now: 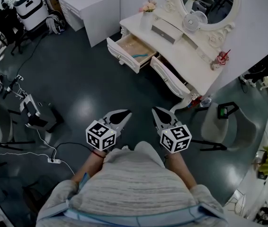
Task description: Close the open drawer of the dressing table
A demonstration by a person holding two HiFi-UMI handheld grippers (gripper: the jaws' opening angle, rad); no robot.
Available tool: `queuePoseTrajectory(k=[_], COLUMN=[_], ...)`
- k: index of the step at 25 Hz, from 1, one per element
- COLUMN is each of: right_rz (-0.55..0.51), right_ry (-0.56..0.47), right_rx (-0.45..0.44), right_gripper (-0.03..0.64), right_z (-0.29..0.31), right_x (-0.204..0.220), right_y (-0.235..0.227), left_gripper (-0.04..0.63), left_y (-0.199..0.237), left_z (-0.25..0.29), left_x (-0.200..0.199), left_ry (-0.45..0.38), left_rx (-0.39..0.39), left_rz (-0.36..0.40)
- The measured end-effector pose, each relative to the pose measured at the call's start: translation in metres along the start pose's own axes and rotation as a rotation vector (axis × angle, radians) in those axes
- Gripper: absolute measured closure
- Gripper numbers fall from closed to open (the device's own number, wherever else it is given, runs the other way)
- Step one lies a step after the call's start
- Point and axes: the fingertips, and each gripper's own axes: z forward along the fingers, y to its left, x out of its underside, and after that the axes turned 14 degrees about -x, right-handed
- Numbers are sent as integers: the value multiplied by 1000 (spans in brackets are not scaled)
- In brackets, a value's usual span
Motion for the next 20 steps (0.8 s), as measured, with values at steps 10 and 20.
queuePoseTrajectory(k=[10, 20], right_rz=[-18, -29], right_ry=[5, 10], right_rx=[-16, -60], right_gripper=[607, 607], right_z=[46, 110], right_x=[-23, -65], right_y=[-34, -123], left_gripper=[561, 561], left_y=[40, 93], left_z=[32, 125], left_x=[-16, -67], left_ry=[5, -1], left_rx=[1, -18], left_rz=[-6, 1])
